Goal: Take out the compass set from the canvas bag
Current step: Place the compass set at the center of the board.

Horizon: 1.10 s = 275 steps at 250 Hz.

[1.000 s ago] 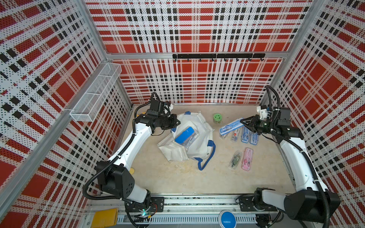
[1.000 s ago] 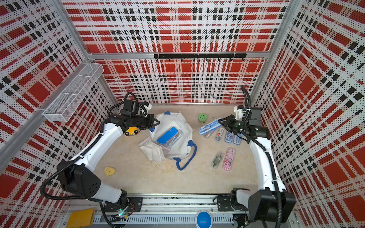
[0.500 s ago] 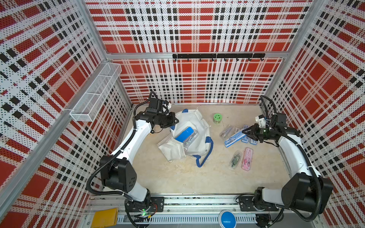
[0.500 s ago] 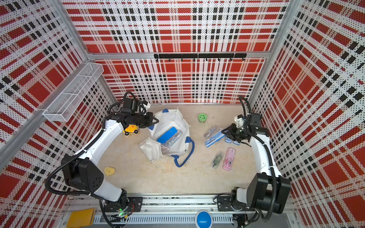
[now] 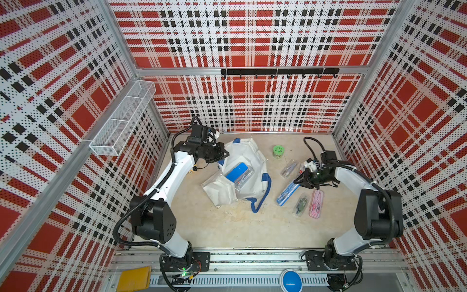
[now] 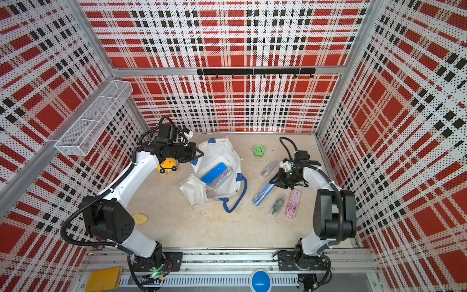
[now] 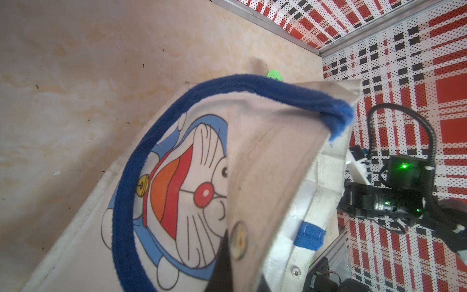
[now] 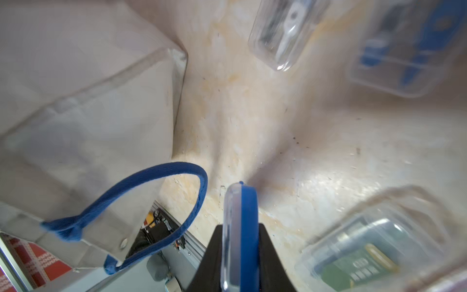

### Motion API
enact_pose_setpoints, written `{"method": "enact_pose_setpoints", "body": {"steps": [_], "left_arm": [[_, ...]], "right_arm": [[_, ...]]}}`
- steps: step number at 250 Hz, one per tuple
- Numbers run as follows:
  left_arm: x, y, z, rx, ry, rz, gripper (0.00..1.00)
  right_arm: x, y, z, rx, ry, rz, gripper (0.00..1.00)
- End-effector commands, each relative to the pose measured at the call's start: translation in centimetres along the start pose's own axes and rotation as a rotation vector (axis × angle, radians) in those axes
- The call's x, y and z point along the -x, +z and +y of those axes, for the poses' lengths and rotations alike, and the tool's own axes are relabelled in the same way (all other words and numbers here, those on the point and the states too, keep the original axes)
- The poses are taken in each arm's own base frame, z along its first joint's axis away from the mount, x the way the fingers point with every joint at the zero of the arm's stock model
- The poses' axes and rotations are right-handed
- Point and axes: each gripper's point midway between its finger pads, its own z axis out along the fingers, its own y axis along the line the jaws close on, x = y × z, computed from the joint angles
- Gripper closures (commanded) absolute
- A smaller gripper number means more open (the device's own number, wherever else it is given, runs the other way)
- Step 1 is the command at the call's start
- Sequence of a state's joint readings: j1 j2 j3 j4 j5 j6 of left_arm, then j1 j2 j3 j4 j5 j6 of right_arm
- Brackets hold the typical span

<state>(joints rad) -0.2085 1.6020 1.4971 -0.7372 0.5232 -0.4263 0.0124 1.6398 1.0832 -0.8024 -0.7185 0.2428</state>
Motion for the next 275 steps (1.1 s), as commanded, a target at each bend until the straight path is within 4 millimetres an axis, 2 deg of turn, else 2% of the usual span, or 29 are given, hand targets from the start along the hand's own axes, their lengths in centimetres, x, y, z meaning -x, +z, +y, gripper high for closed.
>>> {"method": "enact_pose_setpoints", "body": {"steps": [1,21,54,67,83,102,140,167,187,227,250,275], "left_arm": [[2.5,-1.1,-2.0,-0.063,0.053,-0.082,1.00],[2.5,-1.2,-2.1,-0.066,0.054,-0.085,1.00],[2.4,-1.4,-2.2,-0.067,0.056,-0.088,1.00],[2.4,-1.5,-2.3,-0.071,0.056,-0.087,1.00],[2.3,-1.5,-2.3,-0.073,0.055,-0.085,1.00],[2.2,-1.5,-2.4,-0.075,0.054,-0.083,1.00],[2.1,-1.7,-2.4,-0.076,0.054,-0.086,1.00],[2.0,-1.8,-2.6,-0.079,0.055,-0.086,1.00],[2.0,-1.9,-2.7,-0.079,0.058,-0.089,1.00],[1.8,-1.9,-2.7,-0.078,0.058,-0.090,1.00],[1.7,-1.9,-2.9,-0.080,0.061,-0.088,1.00],[1.5,-1.9,-2.9,-0.077,0.063,-0.088,1.00]], "right_arm": [[0.3,1.5,0.9,-0.003,-0.100,0.034,0.84],[0.0,2.2,0.5,-0.016,-0.109,0.065,0.83],[0.0,2.9,-1.7,-0.108,-0.106,0.097,0.81],[0.2,2.9,-2.2,-0.138,-0.104,0.099,0.75],[0.6,2.8,-2.6,-0.168,-0.103,0.085,0.63],[1.2,2.1,-2.4,-0.191,-0.112,0.052,0.51],[2.6,0.1,-1.5,-0.240,-0.118,-0.028,0.40],[3.3,-1.2,-0.1,-0.250,-0.104,-0.098,0.42],[2.7,-1.1,2.0,-0.252,-0.125,-0.112,0.48],[-0.4,2.3,5.9,-0.307,-0.170,-0.074,0.61],[-2.2,4.6,6.4,-0.356,-0.129,-0.038,0.67],[-3.9,7.0,6.9,-0.380,-0.106,-0.005,0.67]]}}
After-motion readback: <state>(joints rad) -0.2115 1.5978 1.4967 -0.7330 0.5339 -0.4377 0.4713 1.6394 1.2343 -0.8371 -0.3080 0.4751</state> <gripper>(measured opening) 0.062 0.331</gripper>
